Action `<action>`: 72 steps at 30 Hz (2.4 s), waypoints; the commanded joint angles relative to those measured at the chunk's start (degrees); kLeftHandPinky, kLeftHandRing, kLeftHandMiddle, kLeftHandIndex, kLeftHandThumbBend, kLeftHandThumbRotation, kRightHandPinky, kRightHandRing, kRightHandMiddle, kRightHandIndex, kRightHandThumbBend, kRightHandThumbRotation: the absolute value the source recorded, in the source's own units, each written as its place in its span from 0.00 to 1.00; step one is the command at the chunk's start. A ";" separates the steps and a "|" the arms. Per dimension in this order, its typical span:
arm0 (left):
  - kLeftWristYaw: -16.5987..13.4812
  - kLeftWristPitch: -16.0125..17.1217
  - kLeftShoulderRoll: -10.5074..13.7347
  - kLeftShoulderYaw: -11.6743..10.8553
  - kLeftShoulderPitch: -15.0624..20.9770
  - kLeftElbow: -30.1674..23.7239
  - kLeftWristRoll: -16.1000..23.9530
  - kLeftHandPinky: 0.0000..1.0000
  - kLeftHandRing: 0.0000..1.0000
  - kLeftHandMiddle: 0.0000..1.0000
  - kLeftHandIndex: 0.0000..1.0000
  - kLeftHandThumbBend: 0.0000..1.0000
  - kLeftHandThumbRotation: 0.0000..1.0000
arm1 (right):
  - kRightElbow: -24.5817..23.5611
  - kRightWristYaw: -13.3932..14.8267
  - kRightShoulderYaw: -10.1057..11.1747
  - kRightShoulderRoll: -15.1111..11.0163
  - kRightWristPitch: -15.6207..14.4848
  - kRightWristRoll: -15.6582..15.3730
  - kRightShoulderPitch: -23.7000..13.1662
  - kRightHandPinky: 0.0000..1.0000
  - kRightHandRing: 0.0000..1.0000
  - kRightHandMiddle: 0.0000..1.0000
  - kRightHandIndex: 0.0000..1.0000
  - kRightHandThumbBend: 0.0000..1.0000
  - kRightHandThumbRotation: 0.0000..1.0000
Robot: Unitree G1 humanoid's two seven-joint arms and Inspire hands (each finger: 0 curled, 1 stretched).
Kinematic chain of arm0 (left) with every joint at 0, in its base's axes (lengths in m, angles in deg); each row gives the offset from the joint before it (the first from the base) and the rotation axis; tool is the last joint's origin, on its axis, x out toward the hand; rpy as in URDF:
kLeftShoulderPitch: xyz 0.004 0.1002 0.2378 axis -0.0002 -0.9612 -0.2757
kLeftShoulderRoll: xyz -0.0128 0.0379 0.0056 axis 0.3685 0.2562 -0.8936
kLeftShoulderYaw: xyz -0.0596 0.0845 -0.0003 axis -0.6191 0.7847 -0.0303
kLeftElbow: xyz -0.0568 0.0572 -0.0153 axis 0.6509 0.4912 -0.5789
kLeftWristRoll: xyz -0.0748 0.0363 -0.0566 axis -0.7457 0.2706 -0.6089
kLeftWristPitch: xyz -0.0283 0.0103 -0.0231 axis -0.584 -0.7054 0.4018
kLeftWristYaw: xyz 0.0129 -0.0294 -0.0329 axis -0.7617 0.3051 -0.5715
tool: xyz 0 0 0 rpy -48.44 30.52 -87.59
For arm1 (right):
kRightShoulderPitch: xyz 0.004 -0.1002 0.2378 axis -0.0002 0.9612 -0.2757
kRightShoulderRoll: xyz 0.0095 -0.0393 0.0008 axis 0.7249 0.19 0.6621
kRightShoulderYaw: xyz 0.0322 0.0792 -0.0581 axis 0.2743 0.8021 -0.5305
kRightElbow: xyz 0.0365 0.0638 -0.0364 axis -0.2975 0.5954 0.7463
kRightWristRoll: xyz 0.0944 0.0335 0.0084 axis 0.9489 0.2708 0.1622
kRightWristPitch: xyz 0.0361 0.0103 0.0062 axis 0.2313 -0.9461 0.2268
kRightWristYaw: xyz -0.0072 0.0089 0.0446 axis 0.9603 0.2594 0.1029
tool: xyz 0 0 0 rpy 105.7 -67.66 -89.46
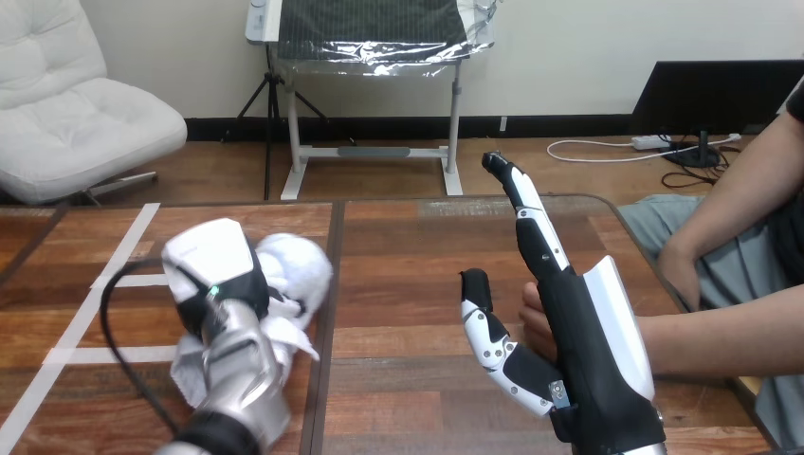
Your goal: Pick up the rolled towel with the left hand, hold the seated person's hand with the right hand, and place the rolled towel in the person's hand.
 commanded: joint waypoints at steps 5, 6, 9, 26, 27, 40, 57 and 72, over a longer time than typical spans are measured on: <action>-1.44 31.04 0.67 -10.34 -9.79 -9.50 -14.49 0.23 0.30 0.38 0.49 0.64 0.03 | -1.77 0.12 0.87 -0.17 1.39 0.61 -1.84 1.00 1.00 1.00 0.97 0.00 0.00; 0.34 35.54 -0.07 -11.92 -10.83 -9.95 -17.61 0.24 0.30 0.38 0.49 0.64 0.03 | -1.74 0.15 0.87 -0.17 1.42 0.56 -1.88 1.00 1.00 1.00 0.97 0.00 0.00; 2.90 41.39 -1.00 -13.90 -11.95 -10.05 -21.76 0.26 0.31 0.40 0.49 0.65 0.04 | -1.69 0.17 0.89 -0.18 1.45 0.51 -1.99 1.00 1.00 1.00 0.97 0.00 0.00; 31.70 48.98 -10.78 -22.88 -18.26 -19.65 -53.35 0.24 0.31 0.39 0.48 0.77 0.15 | -1.54 0.39 1.13 0.05 1.15 0.08 -2.29 1.00 1.00 1.00 0.98 0.00 0.00; 32.60 47.96 -11.34 -23.15 -18.71 -20.85 -54.92 0.24 0.31 0.39 0.48 0.77 0.16 | -1.53 0.37 1.14 0.10 1.10 0.20 -2.28 1.00 1.00 1.00 0.98 0.00 0.00; 44.40 41.96 -14.66 -25.82 -21.27 -27.57 -68.29 0.24 0.30 0.38 0.48 0.77 0.11 | -1.33 0.74 1.58 0.10 1.15 0.08 -2.43 1.00 1.00 1.00 0.98 0.00 0.00; 53.12 31.06 -15.57 -26.30 -25.03 -36.10 -78.87 0.25 0.32 0.39 0.48 0.73 0.05 | -1.05 1.23 2.93 -0.07 1.60 0.36 -3.10 1.00 1.00 1.00 0.98 0.00 0.00; 54.78 27.65 -16.35 -25.66 -27.43 -40.34 -79.58 0.26 0.32 0.39 0.48 0.73 0.03 | -0.70 0.79 4.53 -0.49 1.83 0.75 -3.91 1.00 1.00 1.00 0.98 0.01 0.00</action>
